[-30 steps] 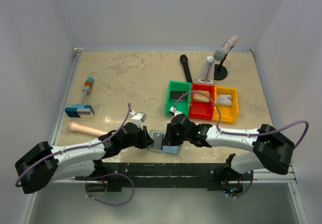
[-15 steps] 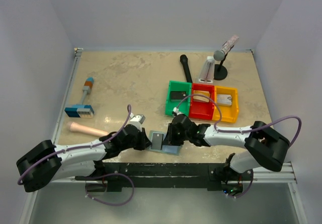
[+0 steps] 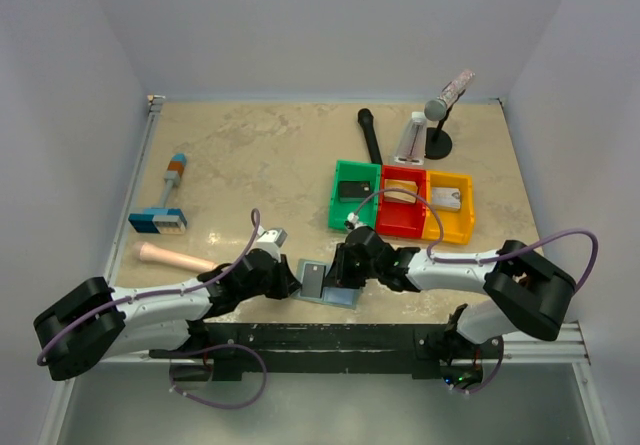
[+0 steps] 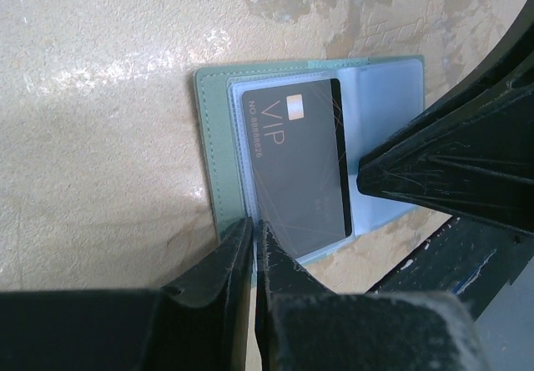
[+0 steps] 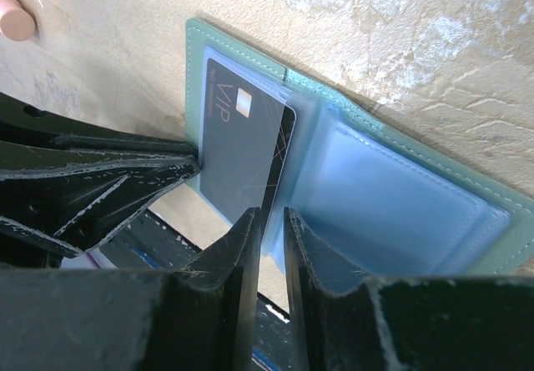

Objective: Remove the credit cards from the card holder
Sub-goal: Remove the credit card from the card holder.

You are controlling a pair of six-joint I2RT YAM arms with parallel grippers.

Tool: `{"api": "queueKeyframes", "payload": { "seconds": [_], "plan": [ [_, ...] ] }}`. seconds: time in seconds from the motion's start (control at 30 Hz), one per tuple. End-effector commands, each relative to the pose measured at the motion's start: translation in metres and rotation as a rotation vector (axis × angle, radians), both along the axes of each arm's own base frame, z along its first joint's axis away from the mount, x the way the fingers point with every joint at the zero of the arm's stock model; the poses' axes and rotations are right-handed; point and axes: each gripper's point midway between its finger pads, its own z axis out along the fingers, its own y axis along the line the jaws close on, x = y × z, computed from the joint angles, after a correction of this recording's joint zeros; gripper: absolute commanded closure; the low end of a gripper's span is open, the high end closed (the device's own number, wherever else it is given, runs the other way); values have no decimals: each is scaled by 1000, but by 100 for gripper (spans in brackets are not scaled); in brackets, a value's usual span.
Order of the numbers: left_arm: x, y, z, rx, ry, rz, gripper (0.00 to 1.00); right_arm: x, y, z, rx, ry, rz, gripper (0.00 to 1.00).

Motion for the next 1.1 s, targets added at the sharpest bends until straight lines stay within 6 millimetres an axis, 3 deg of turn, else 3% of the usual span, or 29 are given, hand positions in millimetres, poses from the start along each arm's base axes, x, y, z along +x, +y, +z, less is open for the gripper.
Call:
{"api": "queueKeyframes", "payload": {
  "seconds": [0.0,0.63,1.07],
  "plan": [
    [3,5,-4,5,-3,28,90,4,8,15,52,-29,15,77],
    [1,8,-5,1,-1,35,91,3,14,1,42,14,21,76],
    [0,8,-8,7,6,35,91,1,32,13,157,-12,88,80]
  ]
}}
